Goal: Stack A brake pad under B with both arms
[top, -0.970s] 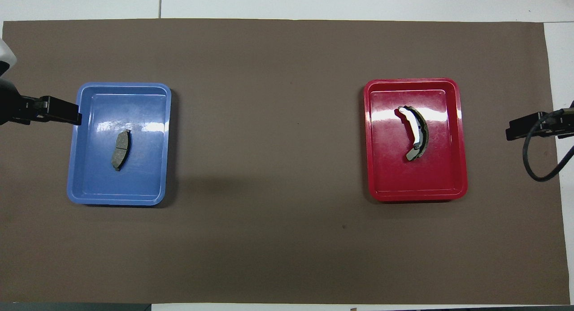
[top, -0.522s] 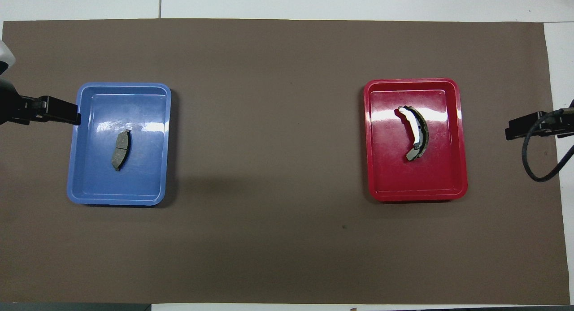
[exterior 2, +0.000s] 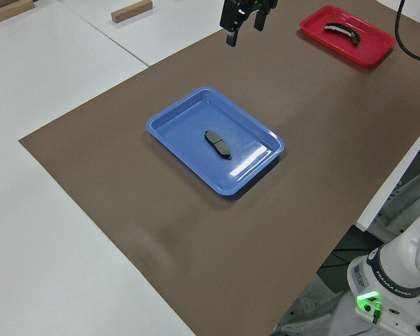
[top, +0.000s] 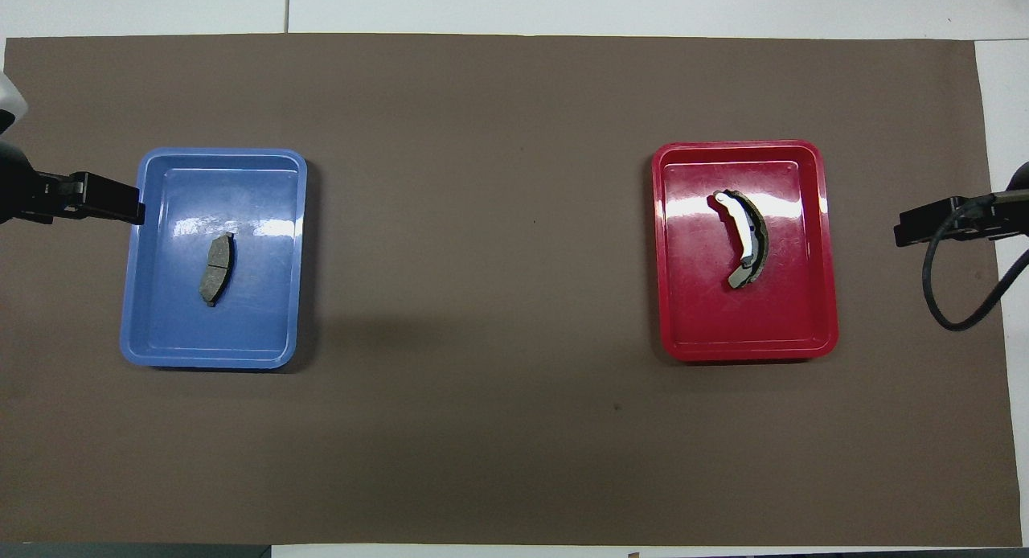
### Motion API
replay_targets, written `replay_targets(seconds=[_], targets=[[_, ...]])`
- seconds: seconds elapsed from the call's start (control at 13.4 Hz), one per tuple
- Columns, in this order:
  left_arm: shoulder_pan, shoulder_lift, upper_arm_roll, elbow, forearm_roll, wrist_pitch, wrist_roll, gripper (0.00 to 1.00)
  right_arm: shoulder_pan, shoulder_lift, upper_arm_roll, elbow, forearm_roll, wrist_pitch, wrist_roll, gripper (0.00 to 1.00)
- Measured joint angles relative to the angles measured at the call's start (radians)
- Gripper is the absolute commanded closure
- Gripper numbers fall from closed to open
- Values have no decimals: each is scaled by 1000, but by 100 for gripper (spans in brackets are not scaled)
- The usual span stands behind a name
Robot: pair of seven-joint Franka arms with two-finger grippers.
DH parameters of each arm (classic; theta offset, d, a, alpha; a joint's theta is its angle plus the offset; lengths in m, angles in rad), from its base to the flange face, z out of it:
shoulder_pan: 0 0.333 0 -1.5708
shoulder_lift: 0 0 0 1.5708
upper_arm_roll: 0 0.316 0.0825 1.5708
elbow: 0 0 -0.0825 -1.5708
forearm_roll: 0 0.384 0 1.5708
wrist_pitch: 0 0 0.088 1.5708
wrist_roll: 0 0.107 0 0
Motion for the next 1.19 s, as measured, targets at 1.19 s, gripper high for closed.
replay_targets(seconds=[1.19], targets=[[0, 19, 85, -352, 0, 348, 130, 2, 60, 247, 75, 41, 1, 195, 150, 1]])
